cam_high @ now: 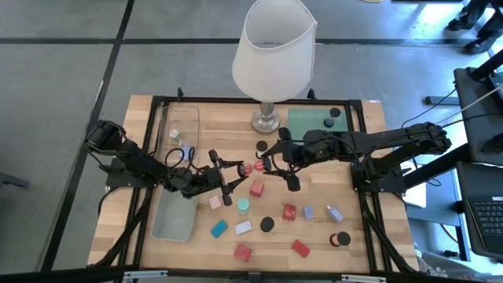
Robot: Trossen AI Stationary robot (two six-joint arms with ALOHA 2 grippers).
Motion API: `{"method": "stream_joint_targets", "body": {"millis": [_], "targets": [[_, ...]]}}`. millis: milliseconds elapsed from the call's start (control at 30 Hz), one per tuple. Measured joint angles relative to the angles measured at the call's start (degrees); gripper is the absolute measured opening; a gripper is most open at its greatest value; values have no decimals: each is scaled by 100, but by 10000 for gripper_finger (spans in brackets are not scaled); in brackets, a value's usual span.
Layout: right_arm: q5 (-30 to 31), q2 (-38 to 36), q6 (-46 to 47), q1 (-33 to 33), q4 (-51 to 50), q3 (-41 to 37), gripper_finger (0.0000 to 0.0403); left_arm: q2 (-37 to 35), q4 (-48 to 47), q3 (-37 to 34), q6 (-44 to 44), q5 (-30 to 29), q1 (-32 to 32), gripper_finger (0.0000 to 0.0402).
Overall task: Pick & Place Office items
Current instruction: Put the red hourglass into the green bin
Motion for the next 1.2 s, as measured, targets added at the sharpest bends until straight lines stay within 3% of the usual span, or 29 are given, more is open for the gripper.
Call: {"method": "stream_joint_targets", "body": {"millis": [133,867,1200], "targets": [[2,-2,68,0,-1,0,216,0,2,0,0,-3,2,210],[-28,-4,-32,2,-17,0,218,0,31,0,-15,263,-7,242],[-42,-4,-11,-132,-209,0,218,0,-9,0,-335,217,-4,300]]}}
